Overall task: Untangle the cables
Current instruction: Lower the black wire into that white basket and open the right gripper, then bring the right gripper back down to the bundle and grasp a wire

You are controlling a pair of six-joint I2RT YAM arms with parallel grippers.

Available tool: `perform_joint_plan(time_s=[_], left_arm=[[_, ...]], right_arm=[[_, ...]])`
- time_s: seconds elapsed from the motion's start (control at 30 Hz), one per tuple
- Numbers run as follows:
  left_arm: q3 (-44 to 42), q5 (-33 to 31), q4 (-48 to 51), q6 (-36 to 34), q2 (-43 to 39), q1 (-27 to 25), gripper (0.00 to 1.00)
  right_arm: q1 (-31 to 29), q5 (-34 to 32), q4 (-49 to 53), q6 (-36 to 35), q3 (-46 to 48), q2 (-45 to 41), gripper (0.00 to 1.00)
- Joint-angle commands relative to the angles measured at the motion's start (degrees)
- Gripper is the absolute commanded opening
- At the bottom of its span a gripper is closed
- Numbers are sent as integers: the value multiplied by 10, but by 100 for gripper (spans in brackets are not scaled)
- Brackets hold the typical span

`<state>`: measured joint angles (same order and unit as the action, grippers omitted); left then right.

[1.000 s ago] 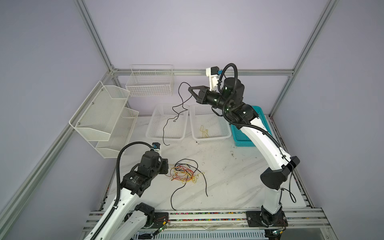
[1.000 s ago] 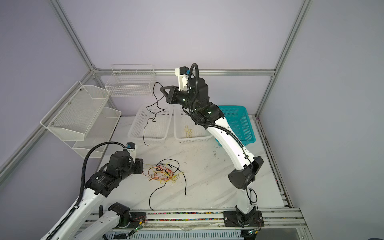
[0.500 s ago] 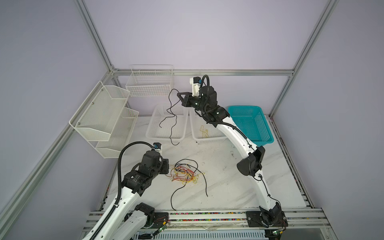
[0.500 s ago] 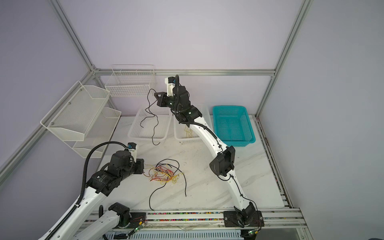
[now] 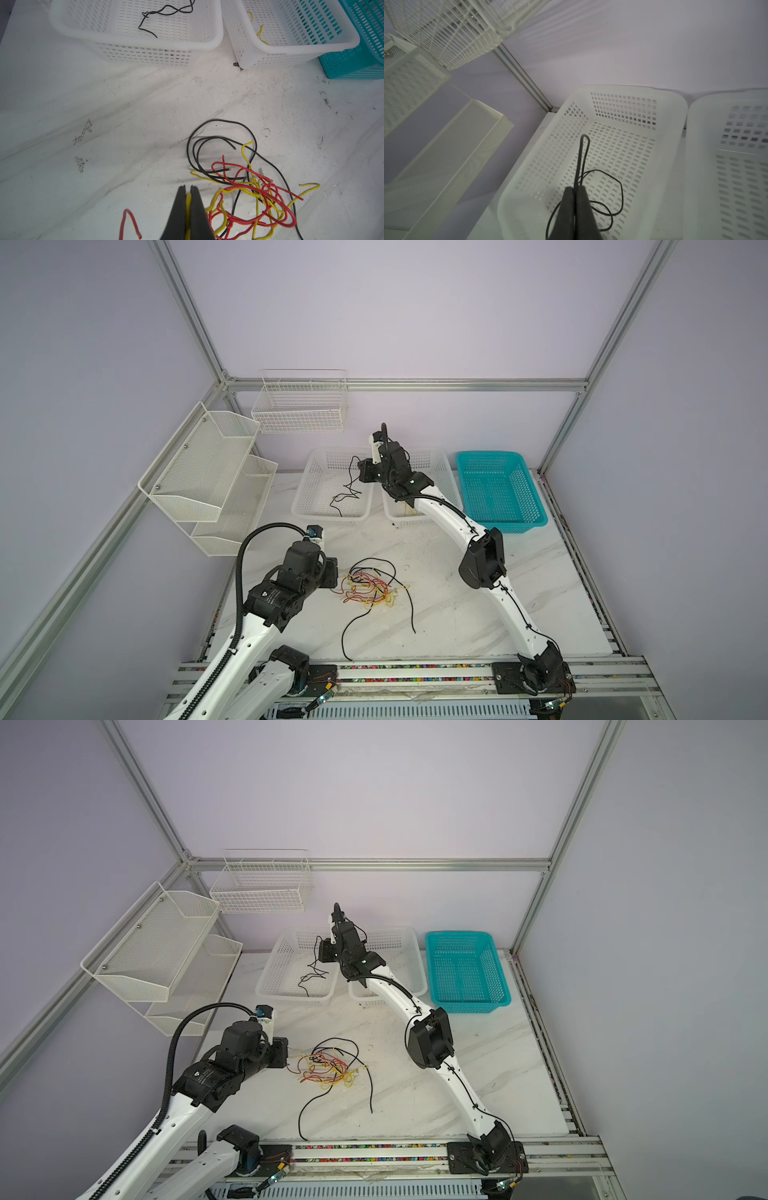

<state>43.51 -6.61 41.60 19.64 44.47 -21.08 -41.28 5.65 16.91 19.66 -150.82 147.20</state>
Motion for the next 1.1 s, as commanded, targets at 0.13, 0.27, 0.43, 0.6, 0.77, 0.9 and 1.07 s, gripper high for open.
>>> perform_joint_plan(time_s=[0.13,0.27,0.43,0.6,0.77,0.9,1.07], left_arm=[[-7,2,-15,-13,-1,-4,0],[-8,2,-14,-12,-1,-4,0],[-8,0,-14,-13,-1,-4,0],[-7,1,-13,-13,-1,-5,0],[0,30,-11,-19,7,-6,0],[3,40,-10,-20,3,-7,0],[3,40,-12,-16,-5,-8,0]], right_arm=[[-41,-56,74,-89,-11,-16,24],[-45,-67,115,-107,-6,-40,46],[-46,-74,128,-114,56,-118,57],[-57,-38,69,-104,253,-271,60],[-80,48,-74,-101,544,-470,63],[-87,99,-159,-71,733,-580,64],[-122,120,-226,-25,902,-652,64]])
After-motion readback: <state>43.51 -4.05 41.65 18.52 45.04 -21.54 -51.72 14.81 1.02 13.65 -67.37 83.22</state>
